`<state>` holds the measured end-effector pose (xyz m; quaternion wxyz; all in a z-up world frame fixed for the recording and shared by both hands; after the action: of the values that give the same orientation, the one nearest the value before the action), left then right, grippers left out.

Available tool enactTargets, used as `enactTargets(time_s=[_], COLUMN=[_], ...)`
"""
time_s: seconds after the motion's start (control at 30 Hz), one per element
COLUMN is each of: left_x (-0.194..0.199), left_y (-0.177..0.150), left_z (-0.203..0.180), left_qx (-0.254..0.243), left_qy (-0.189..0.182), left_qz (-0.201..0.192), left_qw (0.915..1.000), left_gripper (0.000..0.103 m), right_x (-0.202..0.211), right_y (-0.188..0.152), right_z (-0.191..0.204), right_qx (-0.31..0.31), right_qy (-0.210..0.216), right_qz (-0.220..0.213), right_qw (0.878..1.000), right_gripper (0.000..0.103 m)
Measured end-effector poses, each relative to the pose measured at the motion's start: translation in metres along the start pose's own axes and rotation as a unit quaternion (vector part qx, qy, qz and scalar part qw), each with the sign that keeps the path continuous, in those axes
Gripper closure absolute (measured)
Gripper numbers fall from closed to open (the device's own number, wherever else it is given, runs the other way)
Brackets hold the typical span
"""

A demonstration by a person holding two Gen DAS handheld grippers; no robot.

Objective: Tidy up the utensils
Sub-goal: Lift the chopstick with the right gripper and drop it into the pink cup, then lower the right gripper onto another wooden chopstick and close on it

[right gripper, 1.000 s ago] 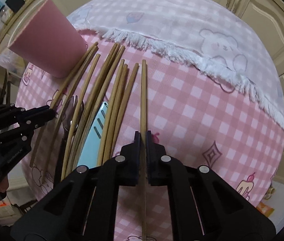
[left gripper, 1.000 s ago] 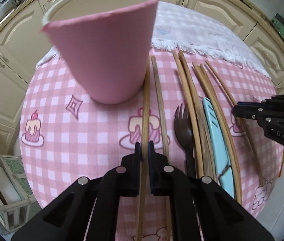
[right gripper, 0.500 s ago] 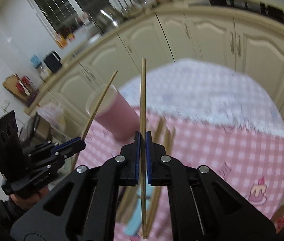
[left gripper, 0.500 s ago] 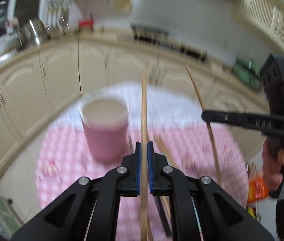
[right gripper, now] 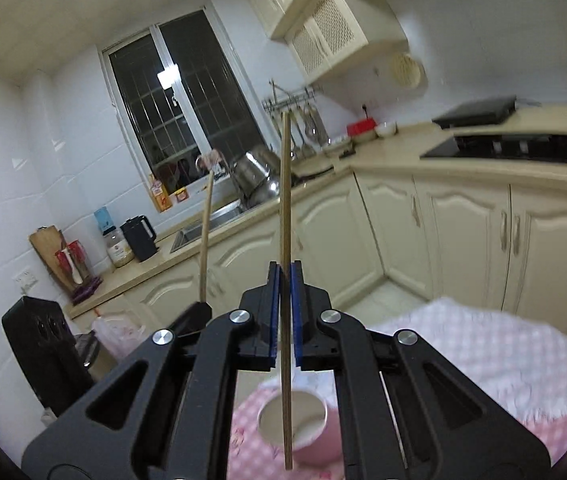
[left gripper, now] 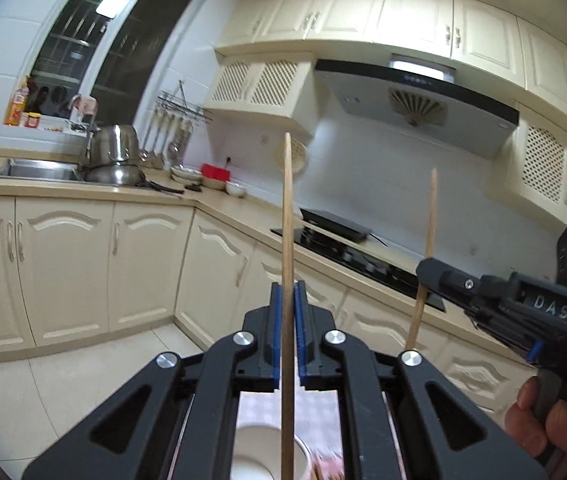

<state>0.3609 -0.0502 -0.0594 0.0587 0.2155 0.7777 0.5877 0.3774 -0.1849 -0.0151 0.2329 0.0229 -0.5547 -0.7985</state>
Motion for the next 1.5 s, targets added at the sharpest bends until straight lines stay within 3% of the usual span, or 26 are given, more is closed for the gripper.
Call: enactTargets(time_s=[0.3,0.57,0.73,0.77,0.8,0.83,0.87,0.97,1.07,1.5], left_x=[-0.045,-0.058,-0.057,-0.055,-0.053,-0.050,-0.045,-0.033,-0.019,0.026], left_y=[-0.023,-0.052,-0.064,-0.067,-0.068,-0.069,-0.068,-0.065,-0.059,-0.049], left_z=[0.013,0.024,0.025,0.025,0.026,0.027,0.027,0.031,0.034,0.022], left_qx=[-0.026,-0.039,-0.044,-0.045,-0.045,-0.043,-0.039,-0.037,-0.033,-0.059], left_qy=[0.024,0.037,0.036,0.037,0.038,0.038,0.040,0.052,0.062,0.087], left_qz=[0.011,0.028,0.039,0.045,0.049,0.050,0.051,0.055,0.063,0.107], left_qw=[0.9993,0.9982,0.9976,0.9973,0.9971,0.9971,0.9971,0.9965,0.9956,0.9887], left_gripper=[0.097,0.097,0.096,0.090,0.083,0.067,0.051,0.022,0.010,0.008], right_x=[-0.033,-0.041,-0.049,-0.050,-0.049,-0.047,-0.043,-0.033,-0.025,0.027], right_y=[-0.027,-0.045,-0.061,-0.063,-0.065,-0.065,-0.064,-0.063,-0.060,-0.067], right_z=[-0.012,-0.016,-0.017,-0.019,-0.021,-0.024,-0.026,-0.035,-0.040,-0.073], right_qx=[0.018,0.028,0.034,0.034,0.029,0.021,0.015,0.000,-0.011,-0.034], right_qy=[-0.018,-0.022,-0.018,-0.020,-0.022,-0.024,-0.026,-0.032,-0.038,-0.085], right_qz=[0.030,0.062,0.105,0.110,0.114,0.111,0.102,0.100,0.102,0.131], right_qw=[0.999,0.997,0.994,0.993,0.993,0.993,0.994,0.994,0.994,0.987], right_gripper=[0.097,0.097,0.095,0.086,0.050,0.026,0.010,0.010,0.008,0.006])
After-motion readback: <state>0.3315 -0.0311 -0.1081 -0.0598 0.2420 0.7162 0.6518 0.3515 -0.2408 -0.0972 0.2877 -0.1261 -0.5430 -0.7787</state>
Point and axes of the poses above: each gripper's, at about its wrist camera, not at the fingertips, and x roughly against the way its jaws point, z to its left, y to its top, the point moved 7 cm from there along -x, roughly the way its jaws point, and after that the axes turned 1 degree about -z, right-handed, at the moved point
